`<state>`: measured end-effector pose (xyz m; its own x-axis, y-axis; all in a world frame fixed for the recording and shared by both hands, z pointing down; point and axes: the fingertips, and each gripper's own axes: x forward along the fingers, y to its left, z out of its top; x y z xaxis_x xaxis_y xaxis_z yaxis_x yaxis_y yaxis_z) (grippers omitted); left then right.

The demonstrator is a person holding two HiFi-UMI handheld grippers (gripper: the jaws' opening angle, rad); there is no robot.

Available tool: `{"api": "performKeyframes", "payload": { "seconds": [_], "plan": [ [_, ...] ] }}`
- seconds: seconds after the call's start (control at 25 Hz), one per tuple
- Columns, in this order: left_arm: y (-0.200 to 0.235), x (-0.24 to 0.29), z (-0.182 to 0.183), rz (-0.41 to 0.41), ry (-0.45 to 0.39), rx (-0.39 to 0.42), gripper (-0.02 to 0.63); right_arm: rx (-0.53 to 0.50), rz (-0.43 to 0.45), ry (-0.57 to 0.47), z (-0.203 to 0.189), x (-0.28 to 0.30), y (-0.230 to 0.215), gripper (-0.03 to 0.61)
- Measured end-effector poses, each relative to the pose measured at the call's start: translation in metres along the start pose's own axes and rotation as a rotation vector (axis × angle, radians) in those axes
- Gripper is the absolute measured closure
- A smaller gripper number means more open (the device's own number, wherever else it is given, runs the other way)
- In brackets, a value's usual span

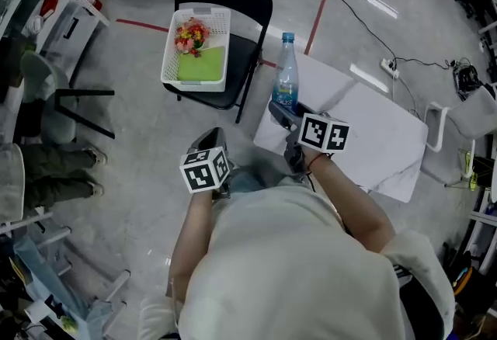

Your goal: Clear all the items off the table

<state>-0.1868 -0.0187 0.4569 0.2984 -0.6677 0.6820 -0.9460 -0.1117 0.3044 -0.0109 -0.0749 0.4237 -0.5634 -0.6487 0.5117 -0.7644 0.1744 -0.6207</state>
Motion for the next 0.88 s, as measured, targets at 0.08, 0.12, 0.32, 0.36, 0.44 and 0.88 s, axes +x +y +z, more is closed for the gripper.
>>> {"api": "performKeyframes", "payload": {
  "seconds": [0.08, 0.12, 0.32, 0.36, 0.44, 0.88],
  "plan": [
    [0.019, -0.005, 0.003, 0.018, -0.007, -0.018, 0.604, -0.019, 0.02, 0.017, -0.002, 0.016, 0.017, 0.25],
    [0.028, -0.007, 0.005, 0.025, -0.011, -0.026, 0.605, -0.027, 0.028, 0.026, -0.004, 0.024, 0.025, 0.25],
    [0.064, -0.019, 0.01, 0.043, -0.018, -0.045, 0.604, -0.068, 0.051, 0.057, -0.012, 0.056, 0.058, 0.25],
    [0.071, -0.021, 0.011, 0.045, -0.018, -0.046, 0.604, -0.075, 0.052, 0.061, -0.014, 0.062, 0.063, 0.25],
    [0.083, -0.025, 0.011, 0.047, -0.015, -0.049, 0.604, -0.088, 0.055, 0.069, -0.018, 0.072, 0.073, 0.25],
    [0.138, -0.037, 0.017, 0.056, -0.011, -0.074, 0.604, -0.126, 0.038, 0.124, -0.036, 0.12, 0.106, 0.25]
  ]
}}
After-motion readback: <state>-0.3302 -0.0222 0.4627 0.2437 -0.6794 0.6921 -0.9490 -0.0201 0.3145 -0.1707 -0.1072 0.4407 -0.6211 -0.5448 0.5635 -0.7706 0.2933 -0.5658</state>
